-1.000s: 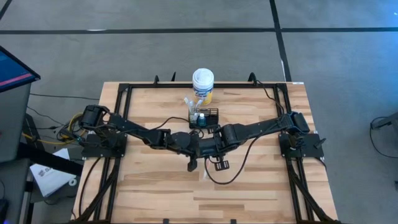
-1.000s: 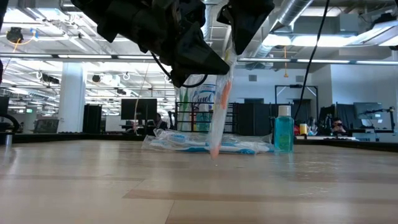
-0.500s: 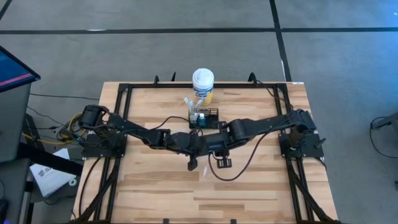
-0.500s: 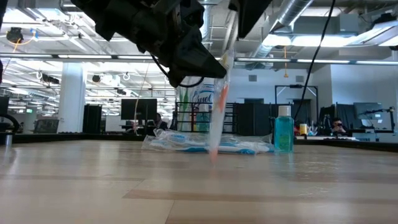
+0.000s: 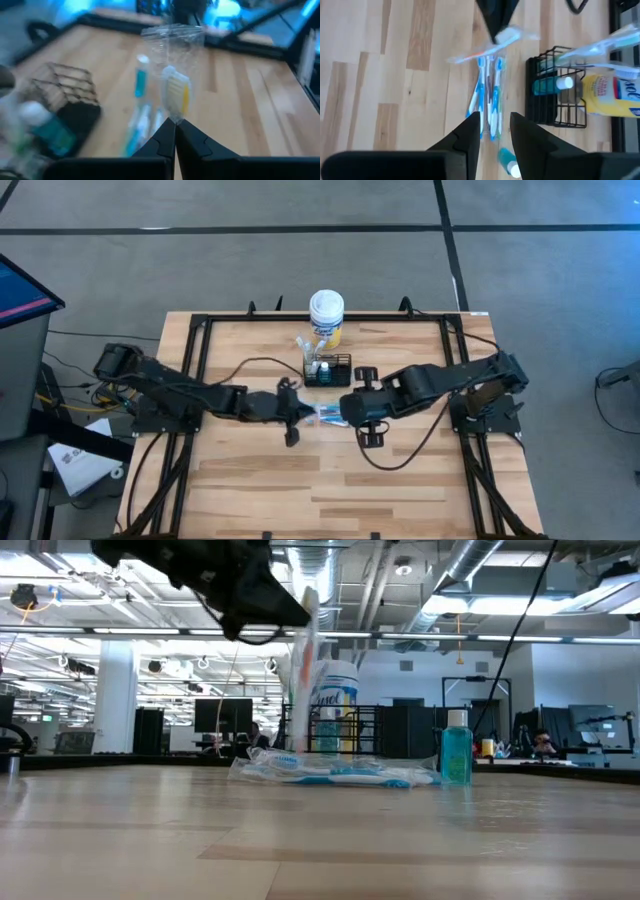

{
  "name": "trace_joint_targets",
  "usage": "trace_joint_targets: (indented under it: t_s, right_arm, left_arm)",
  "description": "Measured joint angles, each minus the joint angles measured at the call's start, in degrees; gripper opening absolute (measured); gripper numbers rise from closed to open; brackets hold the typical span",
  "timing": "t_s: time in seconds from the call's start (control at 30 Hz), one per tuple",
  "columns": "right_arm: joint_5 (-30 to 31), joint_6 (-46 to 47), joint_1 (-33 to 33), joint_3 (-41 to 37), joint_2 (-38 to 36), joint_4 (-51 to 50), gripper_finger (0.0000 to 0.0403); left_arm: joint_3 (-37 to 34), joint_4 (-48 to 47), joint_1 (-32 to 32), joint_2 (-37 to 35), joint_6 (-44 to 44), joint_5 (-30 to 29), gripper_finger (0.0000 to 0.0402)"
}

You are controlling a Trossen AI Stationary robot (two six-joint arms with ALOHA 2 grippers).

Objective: Pick & Place toothbrushing station
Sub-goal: Put the orange toothbrush into the black wire organizer

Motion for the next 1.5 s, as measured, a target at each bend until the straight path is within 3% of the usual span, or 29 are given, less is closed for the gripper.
trace_joint_targets:
  t_s: [0.43,1.1,1.5]
  right_arm:
    - [0.45,0.80,0.23,-0.04,-1.57,0.09,0.0097]
    - [1.70,0.31,0.16,-0.04,-1.29,-0.26,0.0097]
    - [1.76,0.14,-0.87,-0.41,-1.29,-0.23,0.0097]
  left_arm:
    - [-4.36,-0.10,1.82,-12.55,7.13,-10.48,0.0000]
    - [-4.36,-1.14,12.44,-13.20,9.59,-8.92,0.0000]
    - [-4.01,-0.11,13.38,-16.59,13.52,-9.23,0.0000]
